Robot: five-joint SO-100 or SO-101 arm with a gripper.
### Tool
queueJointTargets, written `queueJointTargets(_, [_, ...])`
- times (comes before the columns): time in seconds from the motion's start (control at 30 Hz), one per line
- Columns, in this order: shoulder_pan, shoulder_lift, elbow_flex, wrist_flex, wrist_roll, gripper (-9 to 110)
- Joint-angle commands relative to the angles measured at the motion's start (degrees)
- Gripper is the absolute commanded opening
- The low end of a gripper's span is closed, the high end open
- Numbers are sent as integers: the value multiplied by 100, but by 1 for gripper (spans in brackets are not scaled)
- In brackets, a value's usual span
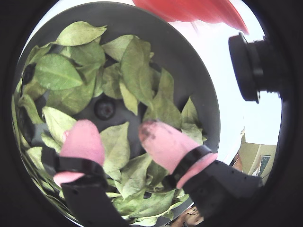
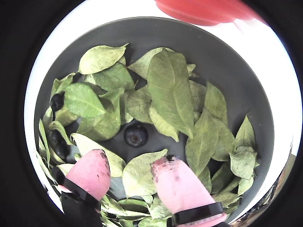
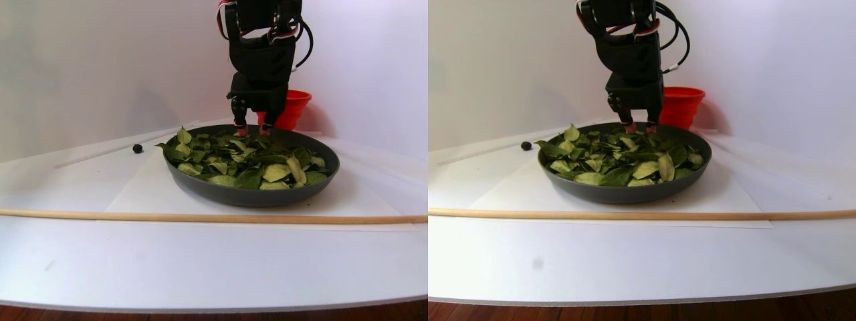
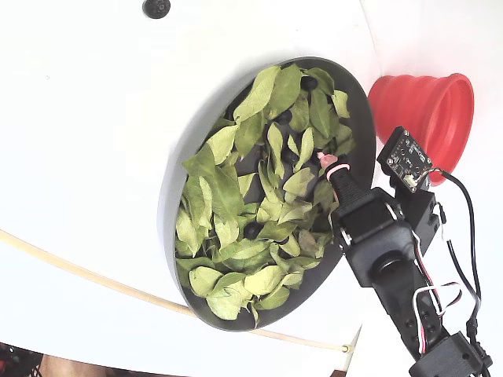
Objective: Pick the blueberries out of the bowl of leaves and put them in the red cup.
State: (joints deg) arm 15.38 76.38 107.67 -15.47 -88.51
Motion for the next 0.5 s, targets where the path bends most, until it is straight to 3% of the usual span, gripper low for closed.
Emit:
queueJointTargets(0.0, [88,97,-369,-105,79,17])
queueJointTargets(0.47, [88,-378,-809,-202,299,17])
